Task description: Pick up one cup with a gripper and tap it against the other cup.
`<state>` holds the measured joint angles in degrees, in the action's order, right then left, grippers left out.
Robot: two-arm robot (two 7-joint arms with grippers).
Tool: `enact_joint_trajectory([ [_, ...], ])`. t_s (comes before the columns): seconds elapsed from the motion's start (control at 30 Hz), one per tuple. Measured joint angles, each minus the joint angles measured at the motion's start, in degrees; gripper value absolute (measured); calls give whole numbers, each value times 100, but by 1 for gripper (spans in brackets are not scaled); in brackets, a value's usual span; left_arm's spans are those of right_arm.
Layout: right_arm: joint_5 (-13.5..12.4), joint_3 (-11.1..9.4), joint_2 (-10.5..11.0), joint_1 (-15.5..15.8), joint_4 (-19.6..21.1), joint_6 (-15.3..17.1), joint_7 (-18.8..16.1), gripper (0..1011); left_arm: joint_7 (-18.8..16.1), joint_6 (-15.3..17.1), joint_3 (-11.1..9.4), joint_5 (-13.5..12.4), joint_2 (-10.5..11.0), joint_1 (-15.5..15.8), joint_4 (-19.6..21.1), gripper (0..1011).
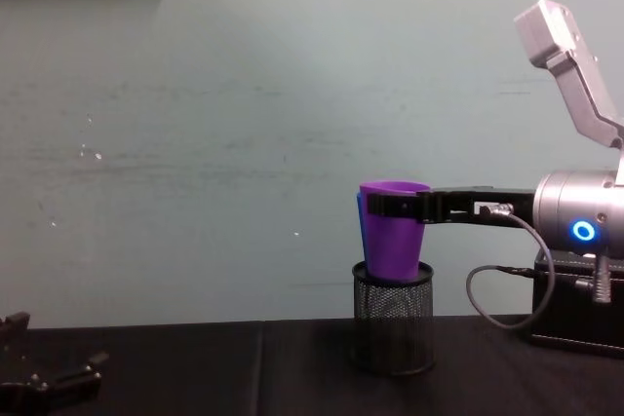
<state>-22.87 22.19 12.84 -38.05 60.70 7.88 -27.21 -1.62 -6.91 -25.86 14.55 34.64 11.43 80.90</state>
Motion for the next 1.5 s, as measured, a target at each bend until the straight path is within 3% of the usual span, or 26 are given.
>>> enact_joint_trajectory([
  [0.53,-155,103,242,207,400,64,-34,715,0,0,0,0,0,0,0,1000],
  [1.07,-506,175,927,1007,1834,334,-183,715,0,0,0,0,0,0,0,1000],
  [1.5,-609,245,1322,1446,2317,136,-158,715,0,0,0,0,0,0,0,1000],
])
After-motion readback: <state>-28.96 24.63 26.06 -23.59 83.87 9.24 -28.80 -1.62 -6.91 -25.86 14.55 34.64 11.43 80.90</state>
